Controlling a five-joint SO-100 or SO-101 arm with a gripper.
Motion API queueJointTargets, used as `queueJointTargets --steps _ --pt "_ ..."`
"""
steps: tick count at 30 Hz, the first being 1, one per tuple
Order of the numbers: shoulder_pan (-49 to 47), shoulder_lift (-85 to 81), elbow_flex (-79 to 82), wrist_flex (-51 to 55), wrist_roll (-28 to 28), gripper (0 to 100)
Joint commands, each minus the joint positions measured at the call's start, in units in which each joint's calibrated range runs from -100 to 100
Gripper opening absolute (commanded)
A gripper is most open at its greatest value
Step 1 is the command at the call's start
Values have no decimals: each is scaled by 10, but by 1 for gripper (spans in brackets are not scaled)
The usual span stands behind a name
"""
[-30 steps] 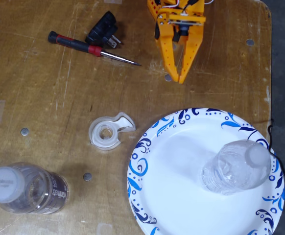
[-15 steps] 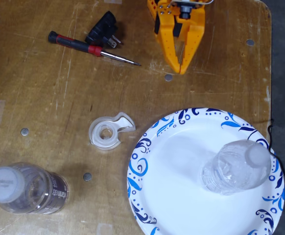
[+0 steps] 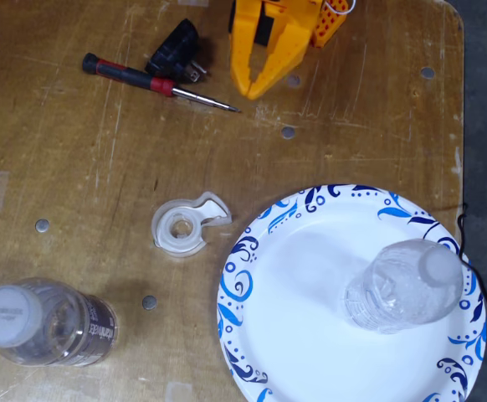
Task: Move the bottles to the plate
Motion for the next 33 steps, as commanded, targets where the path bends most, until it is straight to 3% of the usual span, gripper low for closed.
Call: queueJointTargets --steps 1,10,22,30,33 --pt "4 -7 4 -20 -1 1" --pt "8 49 -92 -33 -4 1" --pt "9 580 -493 -61 -5 12" --pt "50 818 -652 -168 -3 12" --pt "65 880 -707 -195 -1 17"
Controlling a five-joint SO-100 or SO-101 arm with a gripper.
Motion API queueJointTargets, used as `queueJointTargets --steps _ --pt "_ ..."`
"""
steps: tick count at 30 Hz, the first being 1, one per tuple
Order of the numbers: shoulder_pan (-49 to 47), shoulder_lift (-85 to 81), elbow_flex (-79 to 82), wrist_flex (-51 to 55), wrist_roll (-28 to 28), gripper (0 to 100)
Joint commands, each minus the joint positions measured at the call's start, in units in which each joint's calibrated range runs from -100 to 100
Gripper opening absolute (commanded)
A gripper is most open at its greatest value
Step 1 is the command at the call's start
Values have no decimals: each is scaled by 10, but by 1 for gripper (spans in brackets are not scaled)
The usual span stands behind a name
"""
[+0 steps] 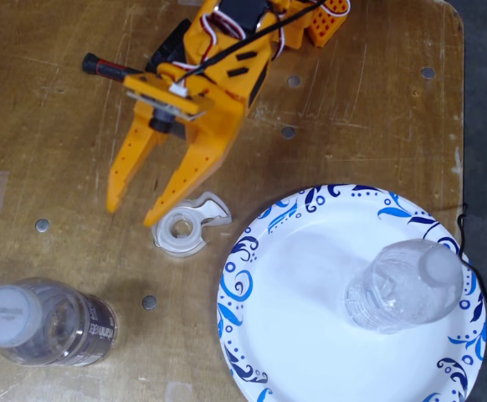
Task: Move the bottles to the plate
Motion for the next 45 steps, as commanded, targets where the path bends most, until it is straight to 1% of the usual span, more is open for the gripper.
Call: queueJointTargets --steps 1,5,17,26,34,45 --pt "16 52 -89 -23 2 19" --pt "31 109 -162 -18 3 26" --pt "37 246 -332 -18 3 37" --pt "37 337 -420 -12 3 38" --pt "37 399 -536 71 2 38" --pt "50 501 -673 70 2 38"
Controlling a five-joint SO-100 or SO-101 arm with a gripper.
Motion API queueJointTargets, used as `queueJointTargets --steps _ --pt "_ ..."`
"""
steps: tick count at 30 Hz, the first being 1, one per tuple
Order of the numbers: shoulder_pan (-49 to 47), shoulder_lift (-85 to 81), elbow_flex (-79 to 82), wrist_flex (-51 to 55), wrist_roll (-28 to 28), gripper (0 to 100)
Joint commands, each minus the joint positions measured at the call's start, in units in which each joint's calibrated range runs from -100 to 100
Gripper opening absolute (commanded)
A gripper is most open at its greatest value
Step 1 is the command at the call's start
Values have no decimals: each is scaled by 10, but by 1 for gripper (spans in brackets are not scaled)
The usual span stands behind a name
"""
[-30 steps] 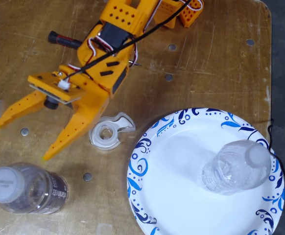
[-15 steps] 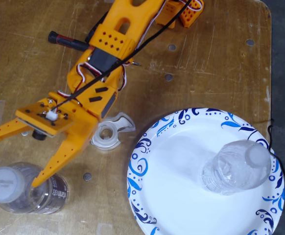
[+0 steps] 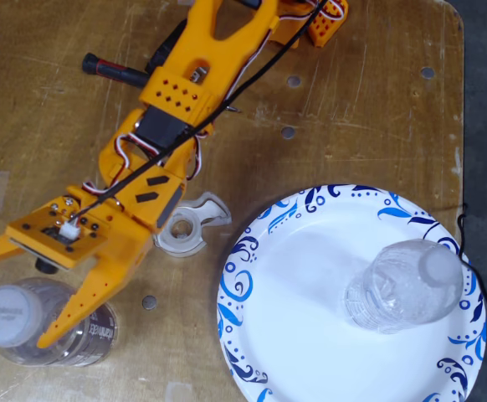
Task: Move the bottles to the plate
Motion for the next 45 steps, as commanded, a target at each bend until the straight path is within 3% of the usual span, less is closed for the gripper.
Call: queueJointTargets --steps 1,16,21,24,45 --pt "11 15 -67 1 2 38" --pt "1 78 -147 26 -3 36" --pt "5 74 -143 37 -4 18" --pt "12 73 -139 38 -4 14" --pt "-19 79 -175 -12 1 13"
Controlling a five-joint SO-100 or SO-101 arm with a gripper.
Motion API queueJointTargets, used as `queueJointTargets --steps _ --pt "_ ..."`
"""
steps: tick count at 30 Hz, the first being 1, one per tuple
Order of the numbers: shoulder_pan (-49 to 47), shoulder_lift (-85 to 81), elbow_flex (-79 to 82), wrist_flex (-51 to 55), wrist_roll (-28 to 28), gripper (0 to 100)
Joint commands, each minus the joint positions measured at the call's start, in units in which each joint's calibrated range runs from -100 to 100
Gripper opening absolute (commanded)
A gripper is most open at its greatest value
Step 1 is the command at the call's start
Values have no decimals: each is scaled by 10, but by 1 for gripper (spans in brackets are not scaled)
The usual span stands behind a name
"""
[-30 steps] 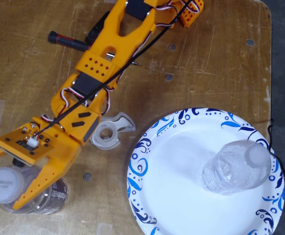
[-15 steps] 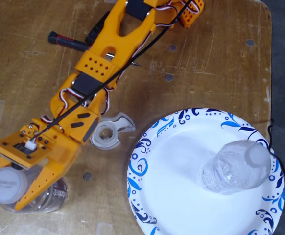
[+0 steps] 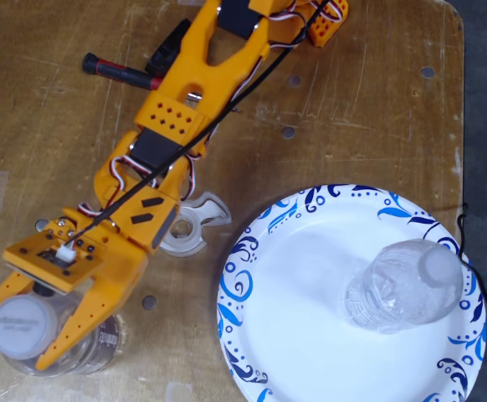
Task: Move the bottles to the plate
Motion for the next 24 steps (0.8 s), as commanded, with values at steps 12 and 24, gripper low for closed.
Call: queueJointTargets --steps 12,24 --pt "-11 -11 -39 -13 3 13" --pt "-12 -16 -133 65 3 13"
